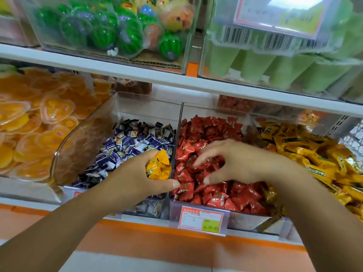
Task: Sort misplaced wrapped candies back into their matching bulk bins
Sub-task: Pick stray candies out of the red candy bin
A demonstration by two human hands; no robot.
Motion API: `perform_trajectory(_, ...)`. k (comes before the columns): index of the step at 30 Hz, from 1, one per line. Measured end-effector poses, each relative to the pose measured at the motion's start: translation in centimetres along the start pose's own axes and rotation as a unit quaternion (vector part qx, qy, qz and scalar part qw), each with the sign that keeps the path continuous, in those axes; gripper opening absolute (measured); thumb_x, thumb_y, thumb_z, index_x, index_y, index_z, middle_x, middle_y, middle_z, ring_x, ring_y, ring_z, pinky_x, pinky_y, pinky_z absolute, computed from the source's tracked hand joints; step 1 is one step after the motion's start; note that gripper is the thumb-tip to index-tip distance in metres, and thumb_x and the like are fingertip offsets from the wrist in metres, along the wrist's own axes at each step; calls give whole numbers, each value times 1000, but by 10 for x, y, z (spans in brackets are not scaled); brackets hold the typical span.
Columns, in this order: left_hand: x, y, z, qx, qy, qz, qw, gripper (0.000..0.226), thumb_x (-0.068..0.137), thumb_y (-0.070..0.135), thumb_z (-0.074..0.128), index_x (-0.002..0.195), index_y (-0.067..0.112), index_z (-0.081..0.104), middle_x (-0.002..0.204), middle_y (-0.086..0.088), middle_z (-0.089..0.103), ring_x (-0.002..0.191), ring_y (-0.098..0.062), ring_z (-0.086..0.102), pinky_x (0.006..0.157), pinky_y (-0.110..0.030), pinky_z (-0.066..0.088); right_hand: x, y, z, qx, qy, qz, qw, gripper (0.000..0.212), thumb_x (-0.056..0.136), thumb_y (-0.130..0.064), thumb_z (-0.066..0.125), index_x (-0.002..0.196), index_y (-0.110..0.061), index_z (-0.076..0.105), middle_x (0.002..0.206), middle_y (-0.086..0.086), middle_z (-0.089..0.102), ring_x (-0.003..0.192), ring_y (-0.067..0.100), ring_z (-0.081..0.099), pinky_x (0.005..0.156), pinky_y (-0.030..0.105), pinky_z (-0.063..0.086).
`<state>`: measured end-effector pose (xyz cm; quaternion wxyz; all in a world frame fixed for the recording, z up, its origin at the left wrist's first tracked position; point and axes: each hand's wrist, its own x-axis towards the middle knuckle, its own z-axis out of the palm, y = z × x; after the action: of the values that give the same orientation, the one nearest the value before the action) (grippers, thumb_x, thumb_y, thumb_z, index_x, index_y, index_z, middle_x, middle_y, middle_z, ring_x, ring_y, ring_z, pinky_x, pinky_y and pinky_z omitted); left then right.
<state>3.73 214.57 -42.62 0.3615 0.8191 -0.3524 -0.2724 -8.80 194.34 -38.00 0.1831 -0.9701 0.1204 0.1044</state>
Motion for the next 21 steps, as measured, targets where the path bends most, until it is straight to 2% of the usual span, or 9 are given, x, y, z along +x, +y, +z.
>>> perform_trajectory(1, 0, 0, 0, -4, 4, 0, 1000, 121, 43, 73, 68, 149, 40, 21, 144, 15, 45, 117, -7, 54, 98, -30, 47, 3, -8, 12, 2, -34, -33, 999, 41, 79, -43, 74, 118, -48, 60, 141, -16, 41, 129, 5, 29, 101, 15, 22)
perform_trajectory(2, 0, 0, 0, -8, 8, 2, 1000, 118, 45, 72, 69, 149, 40, 23, 139, 18, 49, 112, -5, 56, 94, -27, 48, 10, -14, 26, -11, -60, -60, 996, 41, 80, -41, 73, 118, -49, 60, 143, -17, 36, 133, 6, 23, 107, 21, 16)
perform_trajectory(3, -1, 1, 0, -11, 12, 5, 1000, 113, 49, 68, 71, 148, 39, 25, 129, 22, 54, 104, -2, 58, 88, -23, 50, 17, -17, 41, -36, -74, -71, 994, 41, 81, -39, 71, 119, -50, 59, 147, -17, 30, 139, 9, 15, 116, 35, 6)
perform_trajectory(5, -1, 1, 1, -16, 12, 8, 1000, 105, 56, 63, 73, 147, 39, 28, 113, 28, 56, 88, 2, 62, 75, -16, 51, 29, -13, 59, -91, -74, -50, 992, 43, 81, -39, 70, 120, -52, 58, 153, -17, 17, 145, 16, -3, 113, 60, -11)
perform_trajectory(7, -1, 0, 1, -20, 8, 8, 1000, 105, 55, 64, 71, 147, 39, 28, 114, 26, 58, 83, 2, 66, 71, -15, 54, 36, -3, 59, -143, -43, -13, 989, 44, 81, -39, 70, 121, -53, 56, 156, -15, 9, 146, 21, -10, 110, 65, -13)
perform_trajectory(10, 2, -3, 1, -21, 2, 16, 1000, 106, 54, 65, 70, 147, 39, 29, 115, 30, 56, 90, 10, 62, 75, -9, 47, 40, 12, 44, -161, 9, 46, 986, 40, 83, -44, 67, 119, -56, 55, 158, -13, 7, 146, 28, -4, 114, 62, -5)
perform_trajectory(16, 6, -9, 0, -1, -2, 12, 1000, 114, 45, 76, 66, 146, 42, 28, 142, 22, 45, 123, -6, 52, 104, -30, 42, 32, 35, 5, -92, 29, 94, 991, 37, 87, -44, 64, 123, -51, 56, 155, -6, 28, 142, 19, 23, 117, 40, 21)
perform_trajectory(18, 8, -12, -1, 2, -6, 9, 1000, 108, 44, 80, 67, 140, 40, 38, 135, 11, 55, 114, -11, 59, 98, -31, 48, 26, 39, -3, -58, 33, 91, 994, 36, 87, -39, 67, 122, -44, 61, 147, -6, 43, 135, 15, 37, 112, 31, 29)
perform_trajectory(21, 10, -15, -2, -13, -20, 6, 1000, 99, 42, 82, 71, 128, 39, 48, 99, 8, 65, 78, -17, 70, 77, -35, 58, 18, 35, -9, -67, 73, 98, 990, 33, 86, -38, 69, 118, -39, 64, 135, -9, 55, 123, 11, 49, 99, 25, 38)
